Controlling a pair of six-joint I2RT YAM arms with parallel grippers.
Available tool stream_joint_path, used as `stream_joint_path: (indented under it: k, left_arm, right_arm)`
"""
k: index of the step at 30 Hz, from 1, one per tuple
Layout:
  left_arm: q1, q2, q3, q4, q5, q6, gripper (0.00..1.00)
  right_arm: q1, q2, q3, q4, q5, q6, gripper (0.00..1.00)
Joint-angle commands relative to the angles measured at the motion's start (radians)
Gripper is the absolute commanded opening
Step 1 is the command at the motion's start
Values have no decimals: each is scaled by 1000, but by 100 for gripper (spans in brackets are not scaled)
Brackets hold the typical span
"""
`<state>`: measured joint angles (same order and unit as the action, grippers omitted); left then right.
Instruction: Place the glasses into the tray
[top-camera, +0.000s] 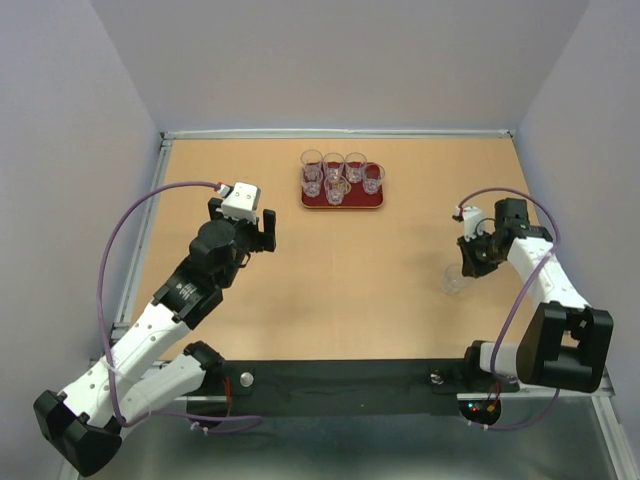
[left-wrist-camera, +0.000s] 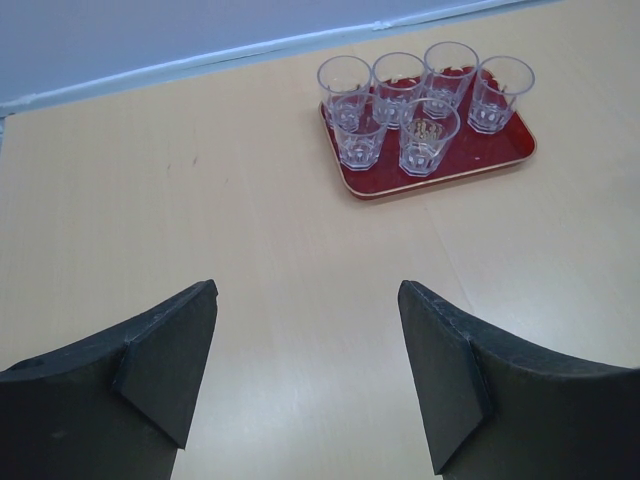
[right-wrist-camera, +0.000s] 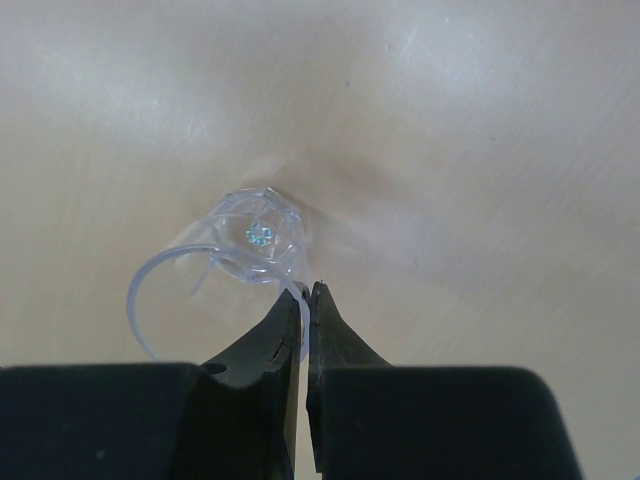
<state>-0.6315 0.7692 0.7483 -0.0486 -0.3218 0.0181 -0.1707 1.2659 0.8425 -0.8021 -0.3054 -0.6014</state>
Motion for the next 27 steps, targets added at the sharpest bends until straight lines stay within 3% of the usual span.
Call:
stream_joint_path:
  k: [1, 7, 11, 15, 27]
  left_arm:
    - [6, -15, -7, 44, -11, 6, 85]
    - [7, -15, -12, 43, -39, 11, 85]
    - [6, -15, -18, 65, -60, 19, 85]
    - [10, -18, -21, 69, -89, 25, 85]
    - [16, -11, -29, 73, -109, 31, 85]
  right_arm:
    - [3, 1, 113, 64, -159, 29, 1]
    - [124, 133, 286, 153, -161, 123, 0]
    - [305, 260, 417, 237, -46, 190, 0]
    - [401, 435, 571, 285, 55, 255, 1]
    - [534, 742, 911, 323, 178, 331, 1]
